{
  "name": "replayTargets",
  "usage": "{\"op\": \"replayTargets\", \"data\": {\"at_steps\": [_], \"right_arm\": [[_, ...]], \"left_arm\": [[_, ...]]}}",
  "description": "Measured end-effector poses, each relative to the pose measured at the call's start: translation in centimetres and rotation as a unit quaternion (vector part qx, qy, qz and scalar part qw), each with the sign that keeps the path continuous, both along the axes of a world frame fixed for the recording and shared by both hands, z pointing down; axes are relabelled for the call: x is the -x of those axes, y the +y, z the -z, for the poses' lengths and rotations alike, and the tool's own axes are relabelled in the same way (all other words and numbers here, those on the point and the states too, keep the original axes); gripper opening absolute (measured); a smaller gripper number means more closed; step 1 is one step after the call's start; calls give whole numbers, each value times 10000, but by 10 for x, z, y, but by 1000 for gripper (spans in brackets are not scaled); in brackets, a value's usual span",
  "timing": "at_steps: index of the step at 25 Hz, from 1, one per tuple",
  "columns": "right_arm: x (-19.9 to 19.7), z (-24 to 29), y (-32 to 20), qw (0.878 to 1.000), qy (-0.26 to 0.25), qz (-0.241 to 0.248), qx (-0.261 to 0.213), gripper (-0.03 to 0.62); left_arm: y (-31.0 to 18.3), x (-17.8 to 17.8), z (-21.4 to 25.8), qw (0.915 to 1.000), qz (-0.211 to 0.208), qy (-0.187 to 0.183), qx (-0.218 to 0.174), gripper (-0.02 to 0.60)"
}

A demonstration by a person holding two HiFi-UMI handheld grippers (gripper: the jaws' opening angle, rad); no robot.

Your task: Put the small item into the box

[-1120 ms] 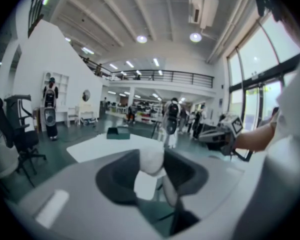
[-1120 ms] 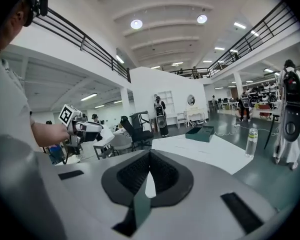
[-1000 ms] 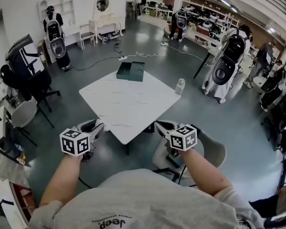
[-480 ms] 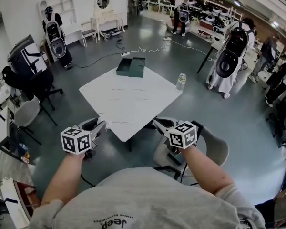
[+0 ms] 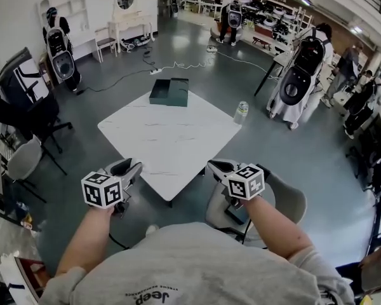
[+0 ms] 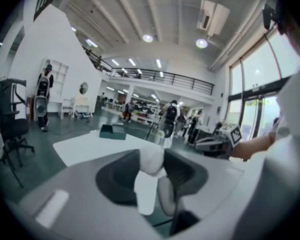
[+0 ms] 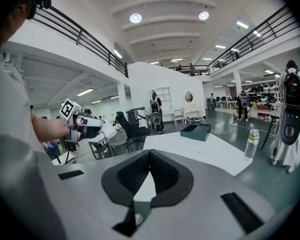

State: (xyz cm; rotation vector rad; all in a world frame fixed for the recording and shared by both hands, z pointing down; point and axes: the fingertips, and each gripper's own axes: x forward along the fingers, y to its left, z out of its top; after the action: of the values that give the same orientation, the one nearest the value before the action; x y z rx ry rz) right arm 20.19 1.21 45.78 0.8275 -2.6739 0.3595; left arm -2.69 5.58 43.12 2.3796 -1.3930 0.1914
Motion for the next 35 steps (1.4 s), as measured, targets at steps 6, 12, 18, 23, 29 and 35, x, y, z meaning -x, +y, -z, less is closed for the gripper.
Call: {"op": "replayTargets", "data": {"at_steps": [6,12,18,23,29,35], "right_arm": [[38,-4,-40,9995,76,-307,91,8],[86,-3,-80,9977,63,-643,210,8],[126,-2,-109,9963,68,-807,271,8],[149,-1,-128,9954,161,-894,302,8],[165,-3,-150,9946,216,-966,318,8],[176,-4,-162,9946,271,-943,340,8]], "left_arm": [[-52,43,-6,9994,-273,208,54,157],[-98,93,-9,9974,-587,386,156,157],[-131,129,-15,9954,-797,484,213,157],[-149,153,-19,9939,-889,599,253,156],[-170,180,-25,9934,-836,735,263,157],[-182,196,-30,9930,-788,833,293,157]]}}
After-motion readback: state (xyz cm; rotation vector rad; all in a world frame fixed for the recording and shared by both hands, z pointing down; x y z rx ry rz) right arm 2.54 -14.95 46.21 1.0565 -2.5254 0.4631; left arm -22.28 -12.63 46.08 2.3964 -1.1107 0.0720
